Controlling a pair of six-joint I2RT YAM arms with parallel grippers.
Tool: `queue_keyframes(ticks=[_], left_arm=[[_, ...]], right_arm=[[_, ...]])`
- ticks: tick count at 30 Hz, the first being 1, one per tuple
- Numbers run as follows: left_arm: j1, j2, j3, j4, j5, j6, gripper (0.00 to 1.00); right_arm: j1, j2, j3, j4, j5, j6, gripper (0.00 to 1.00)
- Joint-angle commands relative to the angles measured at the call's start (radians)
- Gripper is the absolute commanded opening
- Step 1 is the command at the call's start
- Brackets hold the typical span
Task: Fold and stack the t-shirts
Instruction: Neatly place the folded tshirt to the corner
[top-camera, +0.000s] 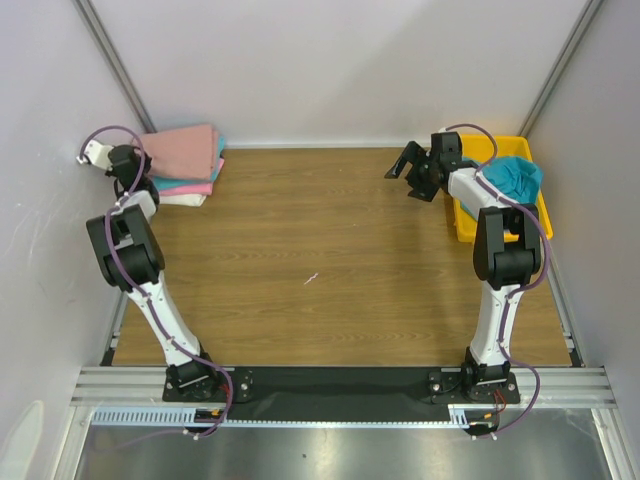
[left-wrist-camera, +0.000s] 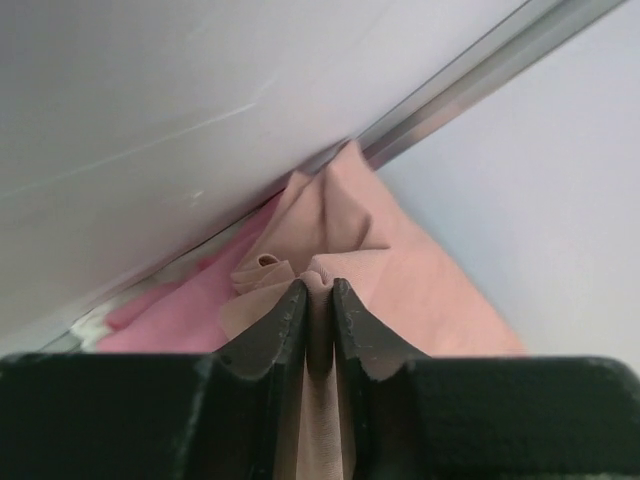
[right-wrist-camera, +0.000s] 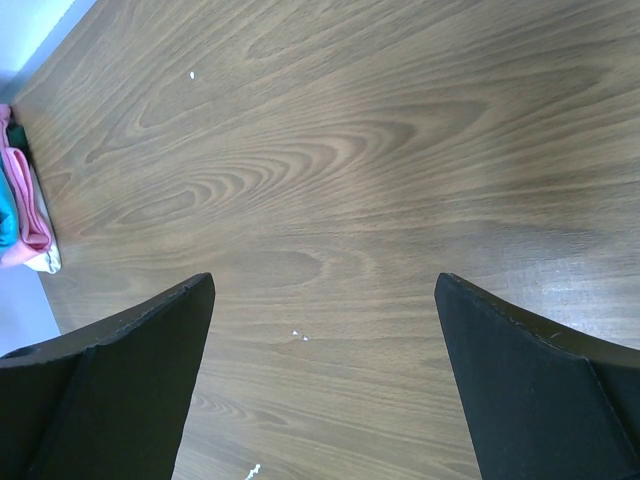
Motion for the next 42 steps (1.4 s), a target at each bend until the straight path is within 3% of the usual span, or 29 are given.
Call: queue_keyframes(ticks=[1, 4, 7, 8, 13, 18, 19, 23, 27, 30, 37, 40, 42], left_arm=[[0.023, 0.007, -0.029, 0.001, 0.002, 0.005, 0.24], [0.024, -0.007, -0.047, -0.042, -0.019, 0.002, 0.37], [0.029, -0.027, -0.049, -0.087, -0.027, -0.006, 0.59], [0.029, -0.033, -0.049, -0.119, -0.028, -0.009, 0.73], [0.023, -0.100, -0.055, -0.222, -0.010, 0.003, 0.81], [-0.070, -0.185, -0.042, -0.358, -0.111, 0.158, 0.86], [-0.089, -0.208, -0.030, -0.389, -0.185, 0.177, 0.99], [-0.178, -0.264, -0.019, -0.452, -0.338, 0.187, 1.00], [-0.253, -0.251, 0.032, -0.447, -0.334, 0.212, 1.00], [-0.261, -0.147, 0.163, -0.452, -0.236, 0.223, 1.00], [-0.267, 0.192, 0.658, -0.504, -0.010, 0.313, 0.98], [-0.264, 0.286, 0.755, -0.478, 0.063, 0.325, 0.99], [-0.264, 0.301, 0.743, -0.428, 0.096, 0.315, 1.00]], right_arm=[[0.005, 0.006, 0.043, 0.005, 0.009, 0.002, 1.00], [0.005, 0.003, 0.044, 0.005, 0.006, 0.000, 1.00], [0.005, 0.004, 0.044, 0.008, 0.003, 0.000, 0.99], [0.005, 0.006, 0.044, 0.008, -0.002, 0.000, 1.00], [0.005, 0.000, 0.034, 0.012, -0.002, 0.003, 1.00], [0.005, -0.008, 0.009, 0.040, -0.007, 0.011, 1.00], [0.005, -0.007, 0.009, 0.043, -0.013, 0.012, 1.00], [0.005, -0.005, 0.005, 0.049, -0.026, 0.012, 1.00], [0.001, -0.007, 0.002, 0.054, -0.036, 0.005, 1.00], [-0.003, -0.006, 0.000, 0.057, -0.045, 0.002, 1.00], [-0.027, -0.011, -0.002, 0.045, -0.040, -0.006, 1.00], [-0.032, -0.011, -0.002, 0.046, -0.030, -0.005, 1.00], [-0.033, -0.010, 0.000, 0.048, -0.025, -0.001, 1.00]])
